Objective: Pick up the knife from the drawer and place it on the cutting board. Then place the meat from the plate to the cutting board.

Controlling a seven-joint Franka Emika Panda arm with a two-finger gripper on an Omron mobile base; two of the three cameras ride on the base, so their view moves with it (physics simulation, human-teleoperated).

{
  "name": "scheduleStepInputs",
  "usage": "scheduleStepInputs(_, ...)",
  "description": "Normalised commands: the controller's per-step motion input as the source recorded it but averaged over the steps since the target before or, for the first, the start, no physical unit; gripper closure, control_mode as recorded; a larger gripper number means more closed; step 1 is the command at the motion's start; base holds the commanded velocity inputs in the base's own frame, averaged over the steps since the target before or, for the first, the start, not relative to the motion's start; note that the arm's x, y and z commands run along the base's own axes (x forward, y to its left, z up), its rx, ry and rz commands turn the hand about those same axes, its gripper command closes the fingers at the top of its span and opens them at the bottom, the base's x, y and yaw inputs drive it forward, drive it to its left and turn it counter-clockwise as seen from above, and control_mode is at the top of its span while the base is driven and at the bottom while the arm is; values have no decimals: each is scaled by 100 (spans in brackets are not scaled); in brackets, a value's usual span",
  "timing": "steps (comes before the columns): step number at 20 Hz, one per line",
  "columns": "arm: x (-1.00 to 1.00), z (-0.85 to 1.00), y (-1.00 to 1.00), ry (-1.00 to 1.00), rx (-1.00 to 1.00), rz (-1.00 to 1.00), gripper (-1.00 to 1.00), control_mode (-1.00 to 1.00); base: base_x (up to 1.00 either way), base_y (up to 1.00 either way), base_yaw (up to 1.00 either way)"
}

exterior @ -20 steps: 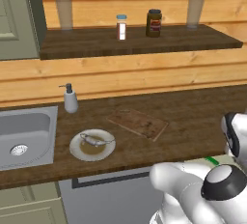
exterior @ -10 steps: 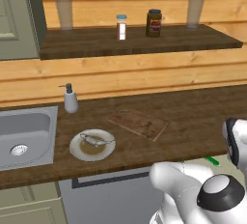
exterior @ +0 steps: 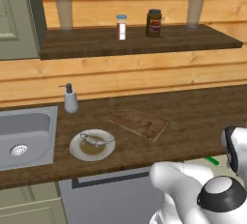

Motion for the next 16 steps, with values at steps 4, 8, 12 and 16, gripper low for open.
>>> scheduleStepInputs(4,-16,-37,0,0,3,2,-100,-100,0,0,0)
scheduleStepInputs(8,-13,-39,0,0,5,4,-100,-100,0,0,0)
scheduleStepInputs(12,-11,-35,0,0,4,5,-100,-100,0,0,0)
scheduleStepInputs(16,-20,-27,0,0,2,5,-100,-100,0,0,0)
